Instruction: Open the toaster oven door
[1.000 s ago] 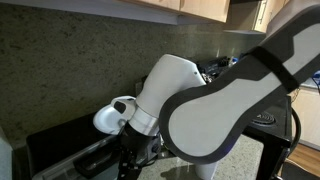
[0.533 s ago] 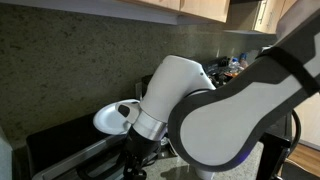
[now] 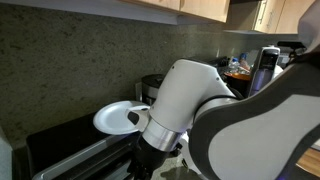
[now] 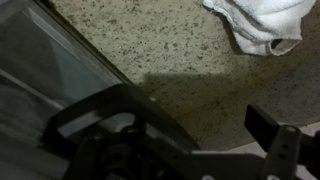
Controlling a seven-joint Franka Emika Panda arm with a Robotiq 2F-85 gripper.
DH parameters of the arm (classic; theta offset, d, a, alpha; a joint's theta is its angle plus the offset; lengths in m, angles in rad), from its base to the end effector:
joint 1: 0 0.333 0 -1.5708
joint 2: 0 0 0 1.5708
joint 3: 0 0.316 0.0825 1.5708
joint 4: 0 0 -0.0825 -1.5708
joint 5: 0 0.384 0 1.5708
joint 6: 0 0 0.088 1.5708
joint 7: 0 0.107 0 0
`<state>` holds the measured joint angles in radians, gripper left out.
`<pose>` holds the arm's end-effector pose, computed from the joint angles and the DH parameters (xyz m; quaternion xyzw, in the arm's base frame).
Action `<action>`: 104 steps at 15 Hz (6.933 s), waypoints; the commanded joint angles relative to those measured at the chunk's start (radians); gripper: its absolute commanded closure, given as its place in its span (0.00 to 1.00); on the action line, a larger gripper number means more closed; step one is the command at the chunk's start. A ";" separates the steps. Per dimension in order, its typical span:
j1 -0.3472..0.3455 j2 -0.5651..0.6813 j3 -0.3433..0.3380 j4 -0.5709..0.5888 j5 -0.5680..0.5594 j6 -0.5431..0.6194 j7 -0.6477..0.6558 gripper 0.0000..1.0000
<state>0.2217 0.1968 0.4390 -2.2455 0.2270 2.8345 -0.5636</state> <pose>0.4630 0.3401 0.3294 -0.8568 -0.4663 -0.1937 0.1047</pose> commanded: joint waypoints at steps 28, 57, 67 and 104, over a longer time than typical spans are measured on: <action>0.710 -0.008 -0.609 -0.261 0.198 0.459 0.323 0.00; 1.101 0.219 -0.860 -0.215 0.487 0.621 0.401 0.00; 1.193 0.209 -0.958 -0.197 0.502 0.621 0.395 0.00; 1.676 0.117 -1.550 -0.213 0.482 0.620 0.435 0.00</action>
<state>1.8659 0.3608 -1.0808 -2.4431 0.7077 3.4524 -0.1275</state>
